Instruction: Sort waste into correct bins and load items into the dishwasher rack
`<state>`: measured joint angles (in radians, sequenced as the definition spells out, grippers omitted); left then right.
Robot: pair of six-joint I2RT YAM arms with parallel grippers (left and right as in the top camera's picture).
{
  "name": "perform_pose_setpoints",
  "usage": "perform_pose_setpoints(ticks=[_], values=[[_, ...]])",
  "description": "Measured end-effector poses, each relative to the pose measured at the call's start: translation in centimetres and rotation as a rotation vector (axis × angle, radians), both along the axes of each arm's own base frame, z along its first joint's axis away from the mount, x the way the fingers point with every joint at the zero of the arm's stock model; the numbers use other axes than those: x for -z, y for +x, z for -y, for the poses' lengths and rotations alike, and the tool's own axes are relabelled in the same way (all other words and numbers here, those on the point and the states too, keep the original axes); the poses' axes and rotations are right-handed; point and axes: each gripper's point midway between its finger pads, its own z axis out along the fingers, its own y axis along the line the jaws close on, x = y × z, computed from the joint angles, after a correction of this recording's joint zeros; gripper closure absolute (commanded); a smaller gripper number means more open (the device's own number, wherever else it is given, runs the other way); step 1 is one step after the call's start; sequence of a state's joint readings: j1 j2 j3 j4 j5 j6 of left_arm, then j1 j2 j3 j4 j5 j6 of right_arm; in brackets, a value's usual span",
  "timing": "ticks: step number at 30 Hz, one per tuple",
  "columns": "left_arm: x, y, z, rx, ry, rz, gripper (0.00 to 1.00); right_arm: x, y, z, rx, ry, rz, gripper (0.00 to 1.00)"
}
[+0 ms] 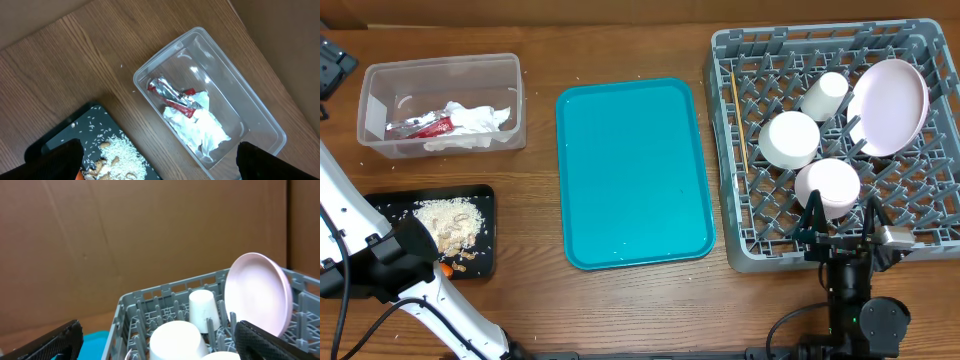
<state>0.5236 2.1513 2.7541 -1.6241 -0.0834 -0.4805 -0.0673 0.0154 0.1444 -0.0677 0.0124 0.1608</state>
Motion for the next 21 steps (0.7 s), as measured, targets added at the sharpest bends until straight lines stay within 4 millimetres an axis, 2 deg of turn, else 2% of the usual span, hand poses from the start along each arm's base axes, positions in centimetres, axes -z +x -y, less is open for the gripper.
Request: perform_pose_setpoints(ticks=[5,8,12,16,17,21], values=[[0.0,0.0,0.0,0.000,0.000,0.000,0.00,0.1,0.1,-0.4,-0.015,-0.001,0.009,0.00],[0.0,0.0,0.0,0.000,0.000,0.000,0.00,-0.1,0.3,-0.4,-0.015,-0.004,0.074,0.00],[0.0,0.0,0.0,0.000,0.000,0.000,0.00,1.7,0.8,-0.5,-0.024,-0.003,0.056,0.00],[0.0,0.0,0.0,0.000,0.000,0.000,0.00,1.8,0.8,-0.6,-0.027,-0.002,0.051,0.00],[0.0,0.0,0.0,0.000,0.000,0.001,0.00,2.2,0.8,-0.6,-0.027,-0.002,0.036,0.00],[0.0,0.0,0.0,0.000,0.000,0.000,0.00,6.0,1.1,-0.6,-0.027,0.006,-0.122,0.00]])
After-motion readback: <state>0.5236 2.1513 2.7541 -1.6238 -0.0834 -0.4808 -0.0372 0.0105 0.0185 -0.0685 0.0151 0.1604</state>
